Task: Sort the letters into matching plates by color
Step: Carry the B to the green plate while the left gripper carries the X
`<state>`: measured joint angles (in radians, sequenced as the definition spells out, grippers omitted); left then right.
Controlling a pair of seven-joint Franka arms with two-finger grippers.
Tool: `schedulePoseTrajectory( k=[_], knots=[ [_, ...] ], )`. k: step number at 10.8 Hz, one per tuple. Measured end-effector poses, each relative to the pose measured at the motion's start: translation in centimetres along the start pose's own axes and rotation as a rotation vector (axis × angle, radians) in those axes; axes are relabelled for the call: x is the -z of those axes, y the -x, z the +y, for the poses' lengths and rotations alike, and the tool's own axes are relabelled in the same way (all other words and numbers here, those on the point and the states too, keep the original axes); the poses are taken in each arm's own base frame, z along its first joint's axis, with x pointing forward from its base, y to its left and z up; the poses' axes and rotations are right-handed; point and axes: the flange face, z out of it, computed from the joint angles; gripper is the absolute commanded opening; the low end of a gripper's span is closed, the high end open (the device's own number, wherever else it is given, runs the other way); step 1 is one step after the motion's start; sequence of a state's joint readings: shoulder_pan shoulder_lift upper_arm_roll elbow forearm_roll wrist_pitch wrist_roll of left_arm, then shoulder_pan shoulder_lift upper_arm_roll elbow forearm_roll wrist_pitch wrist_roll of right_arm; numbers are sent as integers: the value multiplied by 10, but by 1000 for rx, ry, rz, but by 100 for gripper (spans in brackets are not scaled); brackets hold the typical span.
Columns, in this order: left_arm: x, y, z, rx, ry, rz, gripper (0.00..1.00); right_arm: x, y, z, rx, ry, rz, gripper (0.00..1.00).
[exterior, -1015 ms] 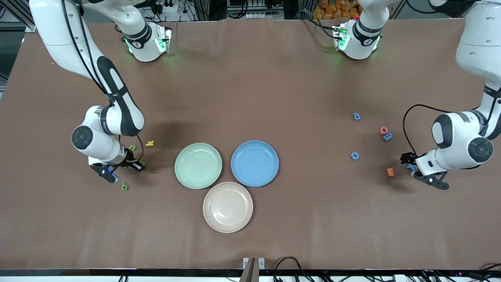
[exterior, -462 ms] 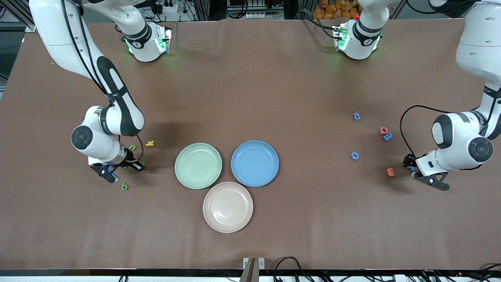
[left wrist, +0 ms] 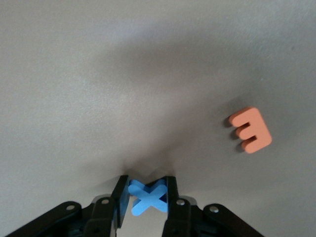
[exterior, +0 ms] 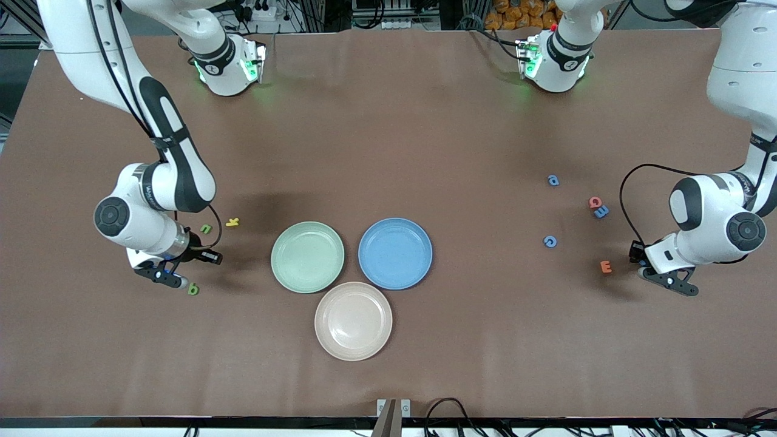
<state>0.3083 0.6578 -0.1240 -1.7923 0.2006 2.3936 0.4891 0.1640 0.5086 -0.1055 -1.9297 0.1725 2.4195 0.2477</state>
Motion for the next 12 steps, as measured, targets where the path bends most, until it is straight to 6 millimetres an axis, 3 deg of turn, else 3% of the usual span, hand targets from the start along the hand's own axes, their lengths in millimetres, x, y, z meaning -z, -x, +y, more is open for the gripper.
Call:
schedulePoseTrajectory(
  k=[3, 6, 8, 12],
  knots=[
    [11, -15, 13, 48, 1, 26, 0, 9, 2, -17, 182, -9, -2, 8],
    [50, -36, 37, 112, -18, 45, 0, 10, 18, -61, 307, -24, 0, 8],
    [78, -52, 73, 162, -26, 33, 0, 13, 29, -91, 357, -31, 7, 8],
    [105, -81, 159, 280, -35, -1, 0, 14, 57, -147, 454, -37, 11, 8]
  ],
)
